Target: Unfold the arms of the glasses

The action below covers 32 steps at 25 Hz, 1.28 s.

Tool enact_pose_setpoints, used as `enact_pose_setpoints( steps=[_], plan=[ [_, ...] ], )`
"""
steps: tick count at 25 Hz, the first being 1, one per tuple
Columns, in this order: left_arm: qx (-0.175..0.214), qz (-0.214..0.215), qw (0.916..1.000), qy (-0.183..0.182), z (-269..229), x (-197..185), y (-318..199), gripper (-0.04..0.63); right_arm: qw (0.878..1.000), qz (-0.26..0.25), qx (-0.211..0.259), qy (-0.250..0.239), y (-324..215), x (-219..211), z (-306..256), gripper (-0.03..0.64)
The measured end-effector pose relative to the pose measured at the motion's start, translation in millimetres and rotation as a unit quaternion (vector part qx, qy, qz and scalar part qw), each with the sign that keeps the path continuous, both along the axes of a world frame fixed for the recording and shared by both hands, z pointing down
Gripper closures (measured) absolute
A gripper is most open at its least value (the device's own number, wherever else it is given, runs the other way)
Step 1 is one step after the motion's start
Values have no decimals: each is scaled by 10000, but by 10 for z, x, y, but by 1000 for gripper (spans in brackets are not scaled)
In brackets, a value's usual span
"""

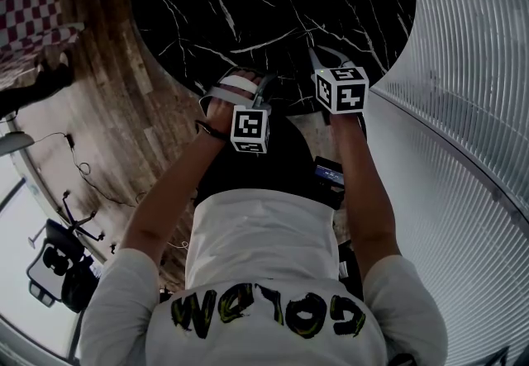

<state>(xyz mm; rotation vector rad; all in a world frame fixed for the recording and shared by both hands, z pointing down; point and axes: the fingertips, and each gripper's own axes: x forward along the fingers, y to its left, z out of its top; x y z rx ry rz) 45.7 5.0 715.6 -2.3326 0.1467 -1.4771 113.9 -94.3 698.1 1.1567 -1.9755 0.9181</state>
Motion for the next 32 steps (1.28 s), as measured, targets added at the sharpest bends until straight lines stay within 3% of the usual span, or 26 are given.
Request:
enact_pose_setpoints(
  steps=[9, 19, 25, 32],
  plan=[
    [-168, -146, 9997, 49, 28, -18, 184, 486, 10000, -58, -22, 30, 42, -31, 11, 609],
    [-188, -366, 9991, 50, 139, -40, 175, 486, 9985, -449, 16, 306, 122, -97, 95, 601],
    [-287, -574, 9978, 153, 150, -41, 150, 469, 9979, -579, 47, 298, 131, -80, 93, 511],
    [-369, -1103, 9908, 688, -286, -30, 92, 456, 9979, -574, 257, 157, 201, -45, -199, 471]
  ],
)
